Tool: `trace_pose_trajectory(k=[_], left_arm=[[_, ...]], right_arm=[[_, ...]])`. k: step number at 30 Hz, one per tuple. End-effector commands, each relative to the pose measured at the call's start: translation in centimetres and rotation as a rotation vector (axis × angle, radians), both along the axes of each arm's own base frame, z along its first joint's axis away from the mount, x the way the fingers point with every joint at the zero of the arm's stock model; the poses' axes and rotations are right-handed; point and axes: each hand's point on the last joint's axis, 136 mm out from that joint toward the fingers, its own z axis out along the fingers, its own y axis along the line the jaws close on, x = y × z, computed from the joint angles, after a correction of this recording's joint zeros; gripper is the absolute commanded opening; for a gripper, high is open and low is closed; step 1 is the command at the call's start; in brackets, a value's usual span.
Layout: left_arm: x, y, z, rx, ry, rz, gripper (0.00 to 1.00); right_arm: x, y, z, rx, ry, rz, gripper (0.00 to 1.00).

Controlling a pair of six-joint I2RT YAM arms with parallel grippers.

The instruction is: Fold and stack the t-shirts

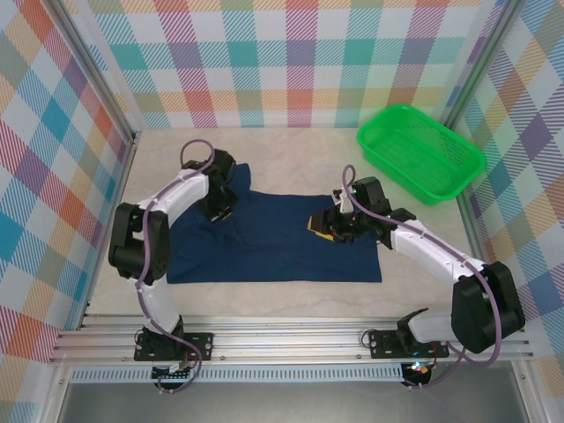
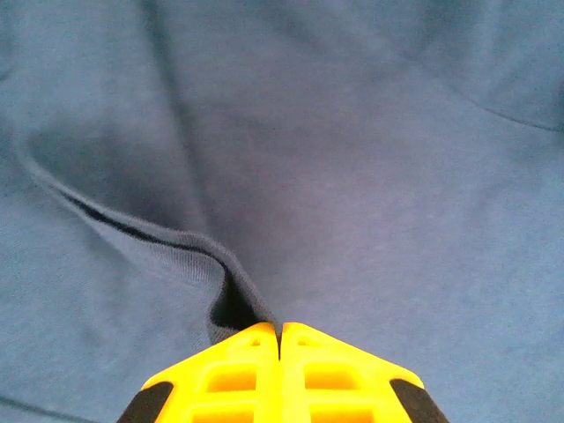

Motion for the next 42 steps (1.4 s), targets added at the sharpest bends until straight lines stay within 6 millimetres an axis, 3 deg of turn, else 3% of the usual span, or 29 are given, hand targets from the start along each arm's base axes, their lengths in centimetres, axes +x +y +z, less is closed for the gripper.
trace_pose_trajectory(k=[1, 7, 17, 23, 24, 25, 27, 28, 30, 32, 34, 38, 42], left_arm=[[0.4, -1.3, 0.1, 0.071, 0.036, -0.130, 0.00], [2.0, -3.7, -0.5, 0.145, 0.062, -0.298, 0.00], [1.8, -6.7, -2.1, 0.227, 0.106, -0.519, 0.00], [2.0, -6.1, -2.4, 0.304, 0.110, -0.533, 0.01], [2.2, -6.0, -2.2, 0.312, 0.100, -0.527, 0.05], [2.4, -5.9, -1.8, 0.317, 0.086, -0.519, 0.17], [2.9, -5.8, -0.2, 0.327, 0.046, -0.491, 0.56], [3.1, -5.7, 1.1, 0.327, 0.016, -0.471, 0.63], [2.8, -5.1, 3.2, 0.315, -0.024, -0.426, 0.67], [1.5, -3.7, 4.9, 0.267, -0.039, -0.345, 0.66], [-0.8, -1.2, 4.9, 0.183, -0.005, -0.231, 0.62], [-6.8, 3.7, 1.9, -0.009, 0.139, 0.003, 0.42], [-10.9, 7.3, -0.6, -0.070, 0.221, 0.152, 0.29]], right_arm=[[-0.1, -0.2, 0.8, -0.009, -0.013, -0.008, 0.41], [-0.4, -0.6, 0.5, -0.024, -0.004, -0.019, 0.41], [-0.8, -1.0, 0.0, -0.036, 0.015, -0.024, 0.41], [-0.7, -0.8, -0.2, -0.035, 0.027, -0.018, 0.42], [-0.7, -0.9, -0.4, -0.040, 0.032, -0.019, 0.42], [-0.8, -1.0, -0.6, -0.050, 0.038, -0.024, 0.42], [-0.9, -1.6, -1.2, -0.086, 0.054, -0.044, 0.42], [-0.9, -2.1, -1.7, -0.118, 0.070, -0.066, 0.43], [-1.1, -3.5, -3.0, -0.177, 0.116, -0.121, 0.43], [-1.1, -4.7, -4.4, -0.192, 0.182, -0.180, 0.43], [-1.3, -6.2, -6.0, -0.205, 0.262, -0.251, 0.42], [-1.9, -8.5, -8.4, -0.256, 0.371, -0.346, 0.38], [-3.1, -10.3, -10.7, -0.341, 0.488, -0.396, 0.34]])
